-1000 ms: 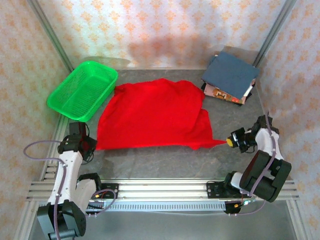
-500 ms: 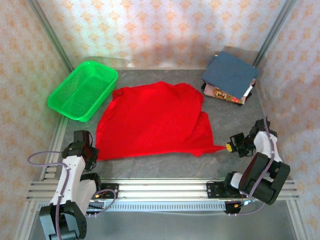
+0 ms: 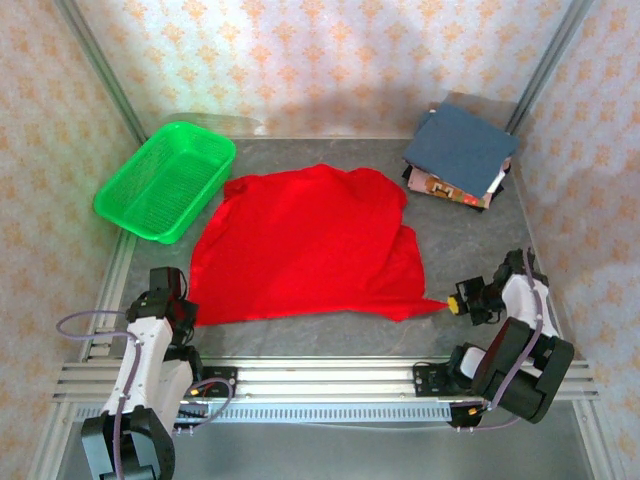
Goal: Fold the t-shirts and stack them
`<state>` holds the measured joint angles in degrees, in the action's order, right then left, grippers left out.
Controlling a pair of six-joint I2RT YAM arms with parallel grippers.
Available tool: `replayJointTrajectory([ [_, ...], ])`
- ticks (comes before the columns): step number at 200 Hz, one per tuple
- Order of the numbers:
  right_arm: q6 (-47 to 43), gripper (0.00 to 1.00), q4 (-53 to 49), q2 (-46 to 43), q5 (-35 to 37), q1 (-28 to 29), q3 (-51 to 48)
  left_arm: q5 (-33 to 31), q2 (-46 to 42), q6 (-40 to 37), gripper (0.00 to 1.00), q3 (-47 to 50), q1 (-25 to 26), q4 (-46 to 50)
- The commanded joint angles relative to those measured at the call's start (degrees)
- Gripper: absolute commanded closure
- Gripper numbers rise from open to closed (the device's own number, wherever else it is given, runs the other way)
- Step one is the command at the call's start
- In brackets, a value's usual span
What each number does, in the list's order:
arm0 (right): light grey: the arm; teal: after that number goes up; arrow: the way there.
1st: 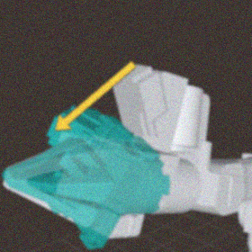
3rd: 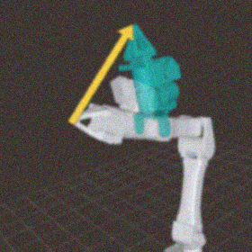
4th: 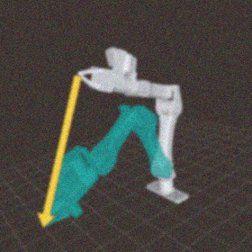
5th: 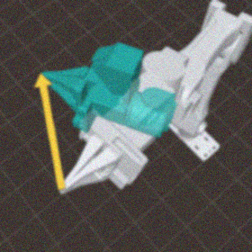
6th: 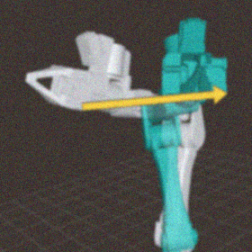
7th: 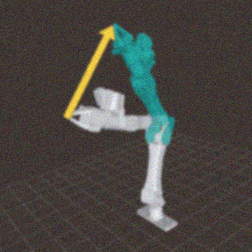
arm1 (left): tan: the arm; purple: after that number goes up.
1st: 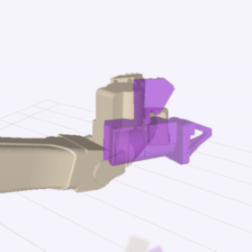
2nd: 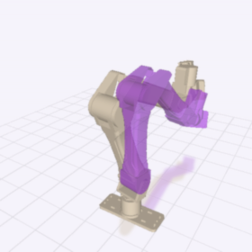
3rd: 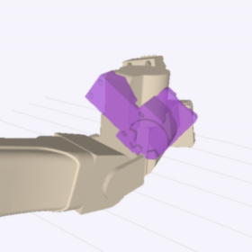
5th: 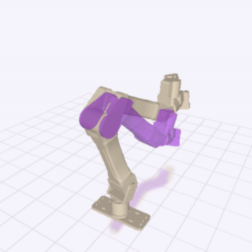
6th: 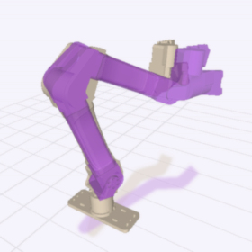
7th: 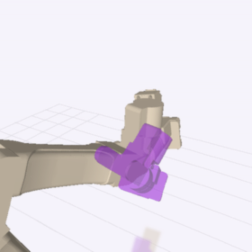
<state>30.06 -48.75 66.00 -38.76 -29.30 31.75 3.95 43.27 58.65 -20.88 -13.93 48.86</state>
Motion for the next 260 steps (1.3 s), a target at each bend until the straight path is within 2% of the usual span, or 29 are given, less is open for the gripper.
replayJointTrajectory([
  [1, 1.1, 1.0, 0.6, -0.9, 1.9, -0.3, -0.9, -3.8, -0.1, 1.5, 0.89, 1.0, -0.7, 0.9],
  [6, 1.2, 0.99, 0.7, -0.9, 1.9, -0.4, -0.9, -3.6, 0.0, 1.4, 0.78, 1.0, -0.7, 0.8],
  [12, 1.2, 0.93, 0.6, -0.9, 1.9, -0.3, -0.9, -3.4, -0.1, 1.3, 0.67, 0.8, -0.7, 0.9],
  [27, 0.9, 0.67, 0.5, -0.9, 1.2, -0.3, -0.5, -2.7, -0.4, 1.2, 0.44, -0.4, -0.7, 1.4],
  [48, -0.1, 0.46, -0.6, -0.8, -0.1, -0.3, 1.4, -1.9, -2.6, 0.8, 0.35, -4.5, -0.7, 3.2],
  [67, -1.2, 0.36, -2.0, -0.4, -0.3, -0.1, 3.8, -1.4, -4.7, 0.2, 0.31, -9.4, -0.7, 5.7],
  [107, -3.4, 0.32, -5.3, 0.6, 2.1, 1.9, 7.9, 3.5, -2.4, -1.4, 0.29, -14.0, -0.7, 9.5],
  [136, -4.4, 0.29, -8.0, 0.3, 5.2, 3.7, 9.2, 1.9, 1.4, -5.3, 0.29, -15.7, -0.7, 13.3],
  [155, -4.1, 0.23, -8.8, 0.2, 6.6, 4.5, 9.4, 2.2, 2.8, -7.2, 0.29, -16.1, -0.7, 14.7],
  [201, -3.5, 0.23, -9.2, 0.1, 8.0, 5.2, 7.3, 3.6, 5.5, -8.5, 0.3, -15.8, -0.7, 13.7],
  [260, -4.0, 0.31, -7.2, -0.5, 3.8, 8.1, 5.0, 6.5, 11.4, -9.2, 0.33, -14.4, -0.7, 9.1],
])
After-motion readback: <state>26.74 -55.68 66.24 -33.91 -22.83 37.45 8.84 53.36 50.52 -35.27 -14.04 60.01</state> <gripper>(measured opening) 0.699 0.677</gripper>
